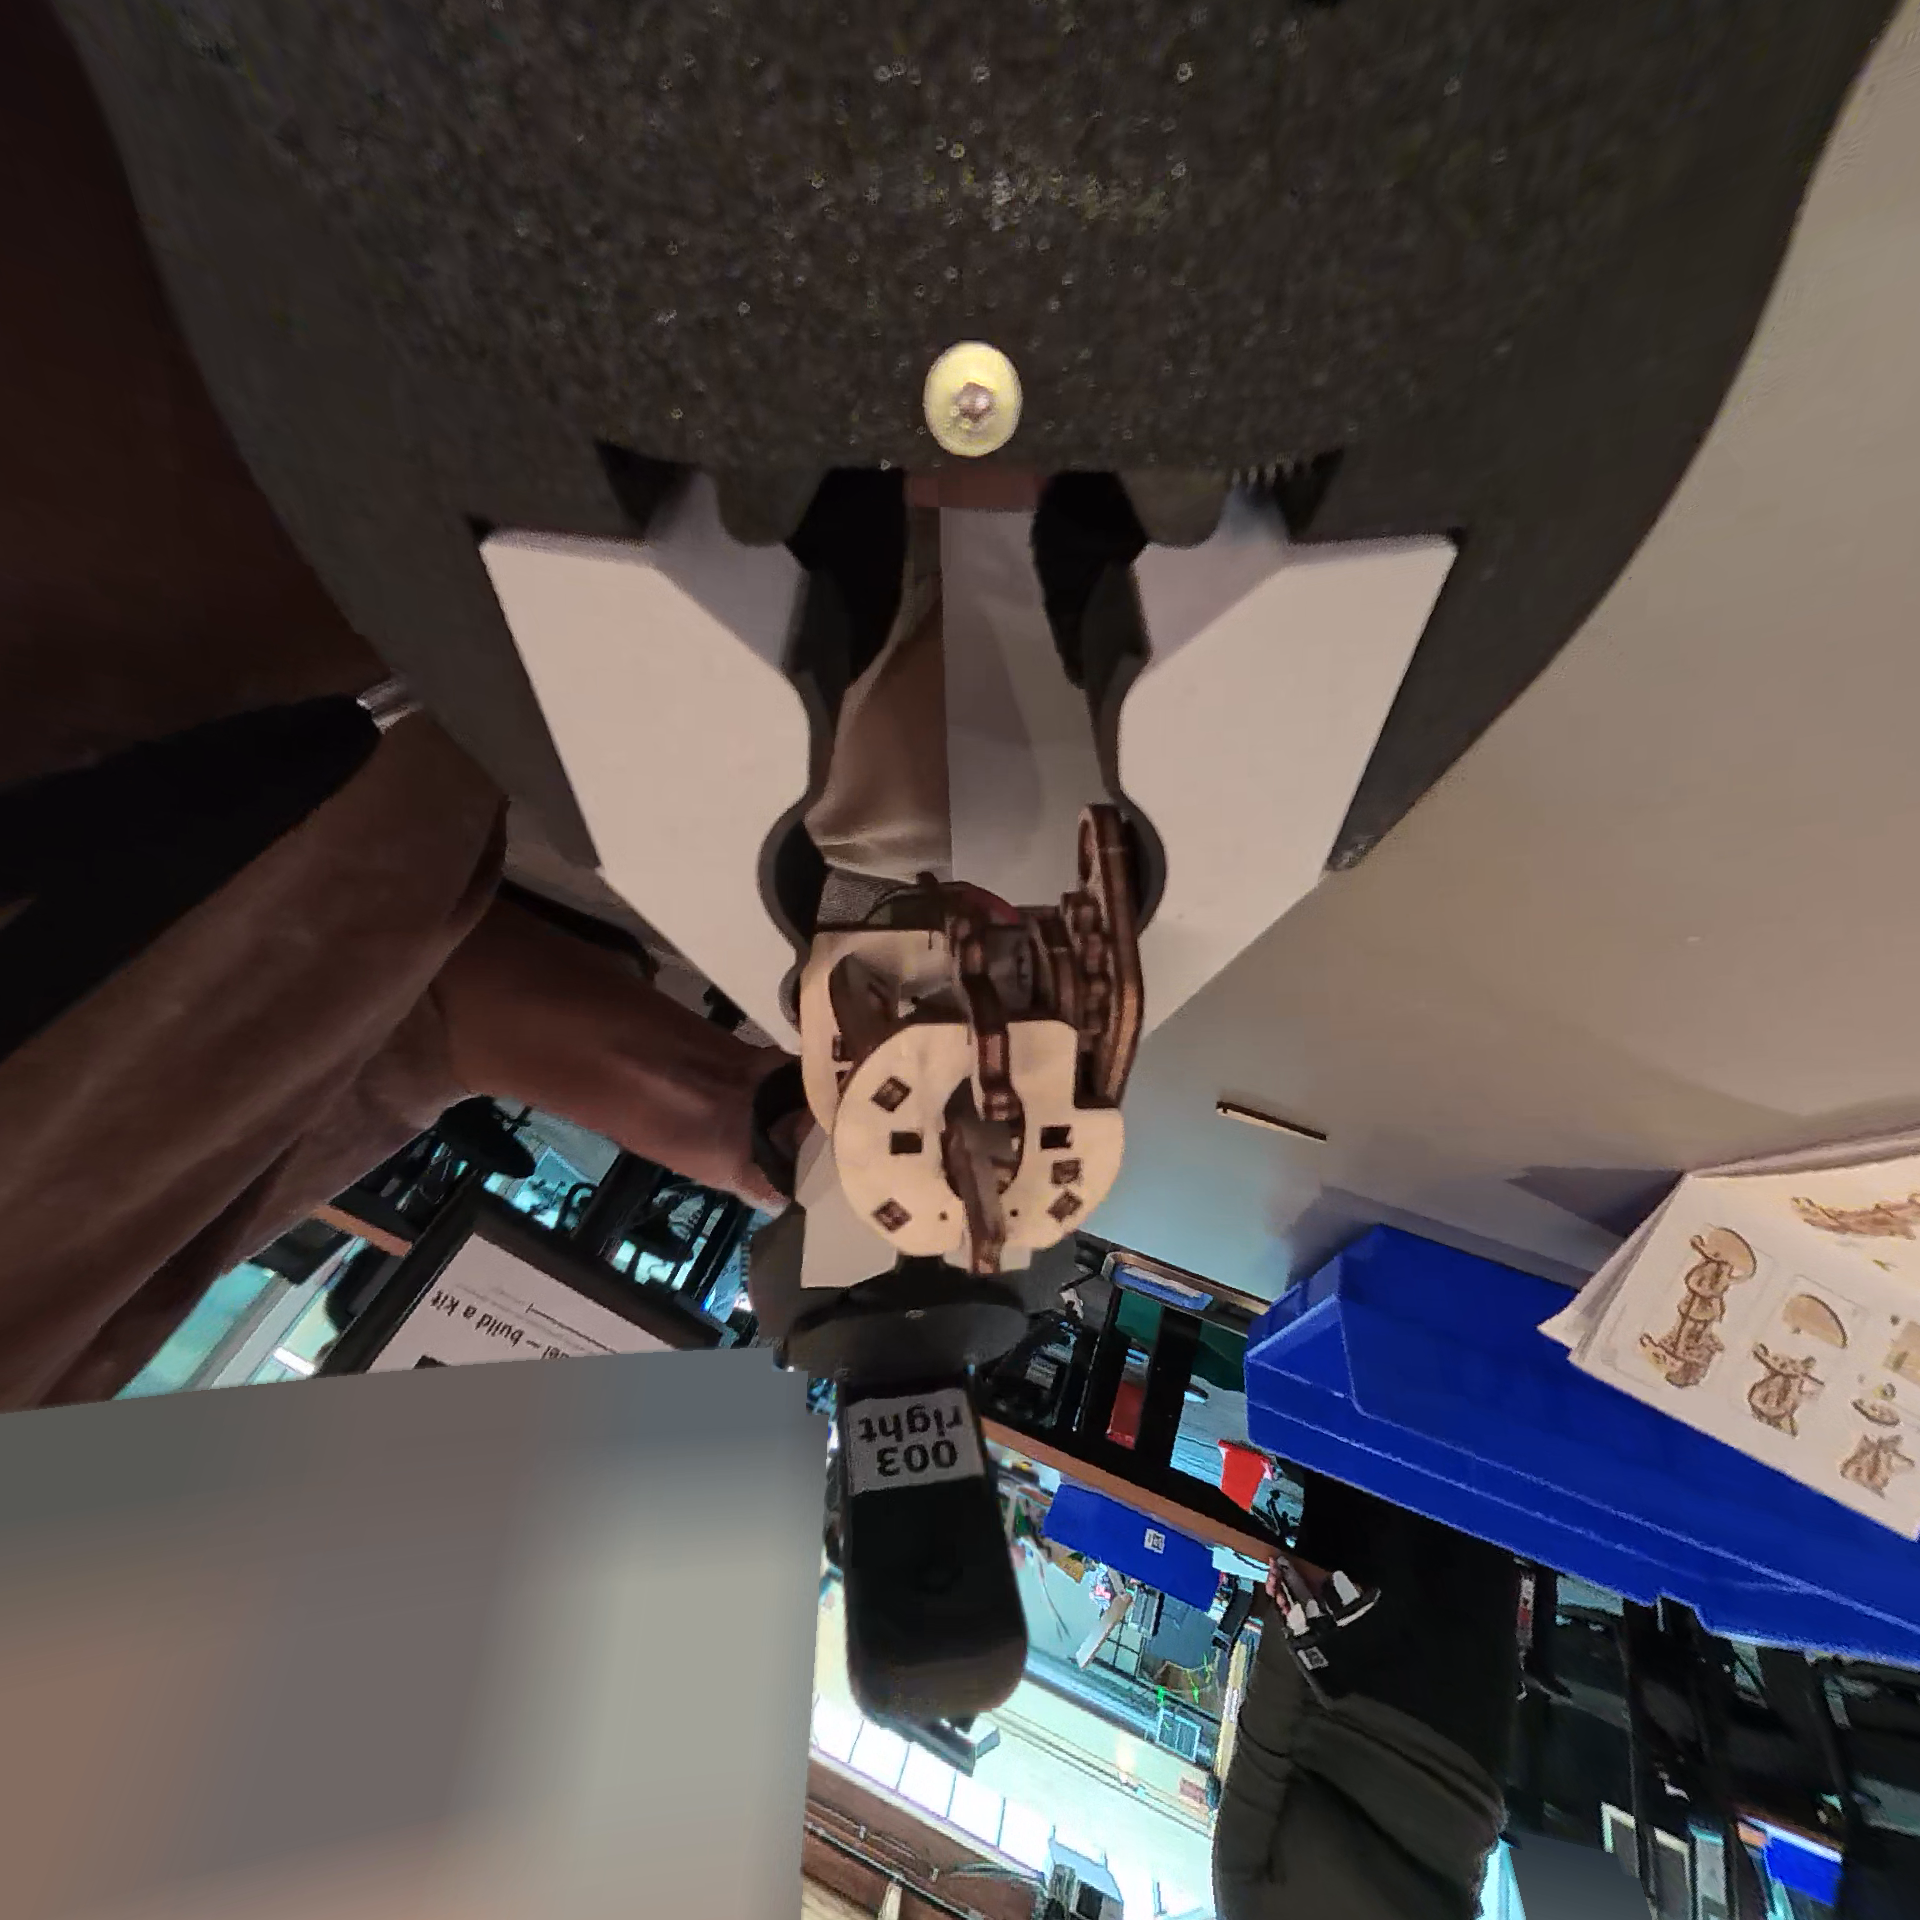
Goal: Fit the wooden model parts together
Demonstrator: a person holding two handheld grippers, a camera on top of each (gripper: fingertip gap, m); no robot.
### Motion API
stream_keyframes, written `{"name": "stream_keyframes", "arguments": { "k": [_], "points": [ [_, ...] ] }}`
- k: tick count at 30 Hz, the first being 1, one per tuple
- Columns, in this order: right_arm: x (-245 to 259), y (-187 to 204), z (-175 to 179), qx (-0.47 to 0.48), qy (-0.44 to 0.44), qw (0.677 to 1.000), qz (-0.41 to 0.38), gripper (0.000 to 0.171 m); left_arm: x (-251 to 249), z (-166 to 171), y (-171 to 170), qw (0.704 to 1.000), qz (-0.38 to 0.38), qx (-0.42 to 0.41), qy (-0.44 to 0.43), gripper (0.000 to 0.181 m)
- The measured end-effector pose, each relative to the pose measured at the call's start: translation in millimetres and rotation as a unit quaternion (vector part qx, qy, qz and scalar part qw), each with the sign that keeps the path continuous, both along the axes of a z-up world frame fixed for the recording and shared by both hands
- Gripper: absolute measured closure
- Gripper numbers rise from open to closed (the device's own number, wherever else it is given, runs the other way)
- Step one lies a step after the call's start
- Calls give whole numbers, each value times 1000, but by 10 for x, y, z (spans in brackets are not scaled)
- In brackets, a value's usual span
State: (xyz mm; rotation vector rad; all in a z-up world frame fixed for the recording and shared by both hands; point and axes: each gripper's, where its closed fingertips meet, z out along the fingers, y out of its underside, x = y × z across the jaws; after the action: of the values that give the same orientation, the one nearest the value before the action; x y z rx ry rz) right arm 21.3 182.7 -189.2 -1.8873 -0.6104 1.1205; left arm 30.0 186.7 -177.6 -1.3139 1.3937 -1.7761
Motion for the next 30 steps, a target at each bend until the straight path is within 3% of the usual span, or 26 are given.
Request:
{"name": "stream_keyframes", "arguments": {
  "k": [4,11,15,21,30],
  "points": [
    [33,21,-32,-16,-9,1000,-12,168,30,-42,13,1000,6,-12,13,132],
    [106,19,103,70,-85,991,-78,135,83,-103,129,997,56,-6,45,132],
    [85,62,49,119,-189,963,-154,118,128,-126,179,994,85,-28,69,132],
    [128,119,-157,176,-327,905,-206,127,175,-171,142,989,102,-44,99,132],
    [150,182,-225,155,-339,899,-228,135,203,-225,123,987,113,-27,110,132]
  ]
}}
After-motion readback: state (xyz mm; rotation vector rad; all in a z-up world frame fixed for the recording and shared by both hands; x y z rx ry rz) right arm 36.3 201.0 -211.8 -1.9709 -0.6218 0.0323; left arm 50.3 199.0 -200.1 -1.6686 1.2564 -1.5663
